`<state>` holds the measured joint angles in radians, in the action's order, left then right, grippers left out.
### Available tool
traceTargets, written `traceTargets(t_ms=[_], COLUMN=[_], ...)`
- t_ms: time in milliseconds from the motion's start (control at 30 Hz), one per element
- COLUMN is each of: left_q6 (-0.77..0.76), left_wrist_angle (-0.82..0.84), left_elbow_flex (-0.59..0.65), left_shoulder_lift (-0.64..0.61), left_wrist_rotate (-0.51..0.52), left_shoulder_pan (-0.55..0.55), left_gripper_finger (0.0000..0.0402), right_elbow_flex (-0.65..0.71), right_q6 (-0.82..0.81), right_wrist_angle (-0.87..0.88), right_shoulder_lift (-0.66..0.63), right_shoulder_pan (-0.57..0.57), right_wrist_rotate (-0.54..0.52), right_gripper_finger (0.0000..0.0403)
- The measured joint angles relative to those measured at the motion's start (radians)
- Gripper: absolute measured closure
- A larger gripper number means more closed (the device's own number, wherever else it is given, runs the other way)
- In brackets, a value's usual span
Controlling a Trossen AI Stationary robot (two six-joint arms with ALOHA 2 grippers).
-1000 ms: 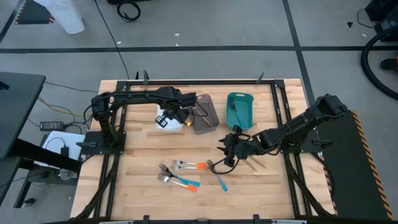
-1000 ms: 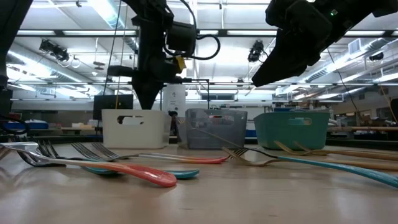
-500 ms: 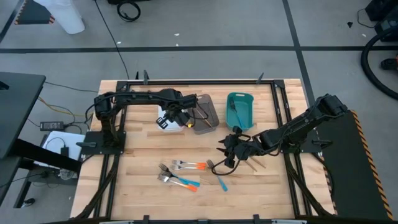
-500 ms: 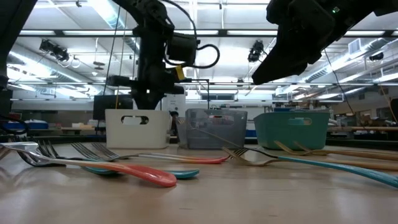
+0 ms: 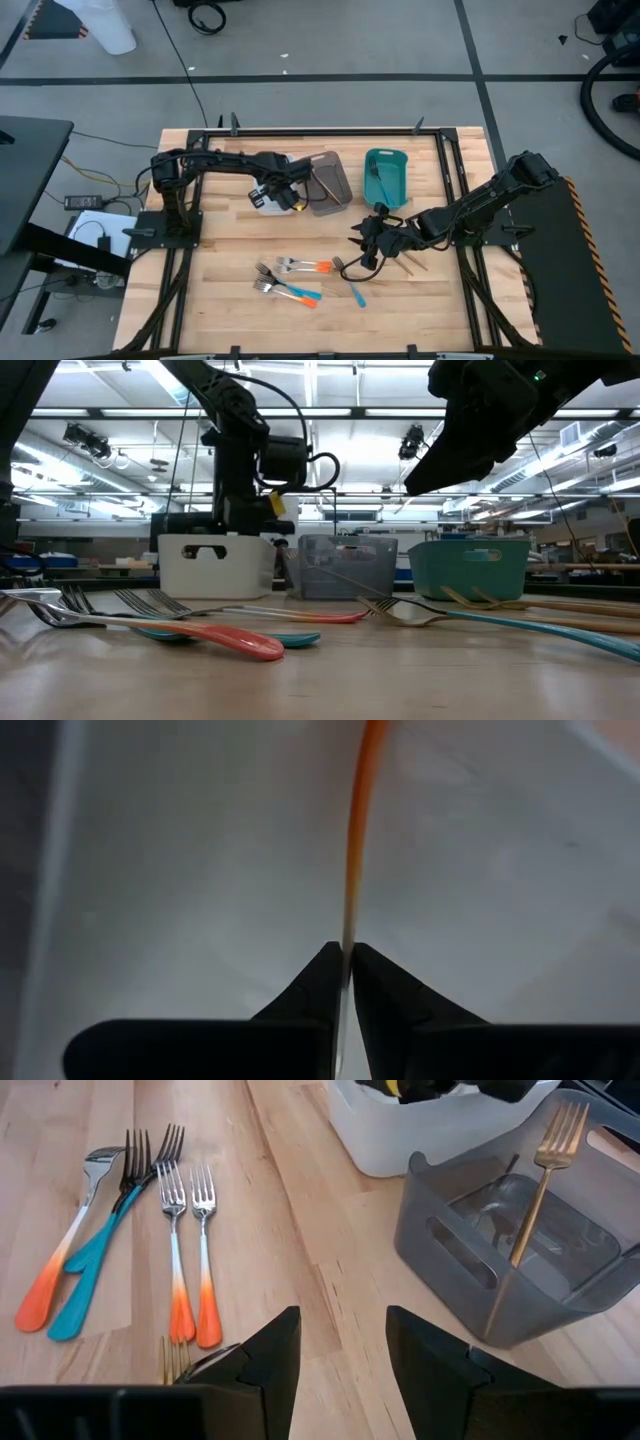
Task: Sort silverware by color (type)
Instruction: Put the orange fork into the white bin
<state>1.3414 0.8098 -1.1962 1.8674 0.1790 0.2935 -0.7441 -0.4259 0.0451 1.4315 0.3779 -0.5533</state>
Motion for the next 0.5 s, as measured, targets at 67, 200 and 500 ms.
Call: traceTargets(t_ms=[67, 200, 500], left_q6=[0.01, -0.014, -0.092], left_wrist_angle=[-0.018, -0.039, -0.026], left_elbow_flex=[0.012, 0.024, 0.026], left_shoulder_lift=[0.0, 0.0, 0.0], left_wrist_rotate=[0.001, 0.0, -0.001], left_shoulder_pan=[0.0, 0.004, 0.006], left_gripper_finger=[0.0366, 0.0366, 0.0352], right_elbow_flex=[0.0, 0.0, 0.0], right_q6=[0.0, 0.002, 0.002], right_wrist_angle=[0.0, 0.0, 0.0], right_shoulder_lift=[0.0, 0.0, 0.0], right_shoulder_pan=[0.0, 0.0, 0.0], right_wrist_rotate=[0.0, -0.001, -0.003], right_gripper_finger=[0.0243, 0.0243, 0.0243])
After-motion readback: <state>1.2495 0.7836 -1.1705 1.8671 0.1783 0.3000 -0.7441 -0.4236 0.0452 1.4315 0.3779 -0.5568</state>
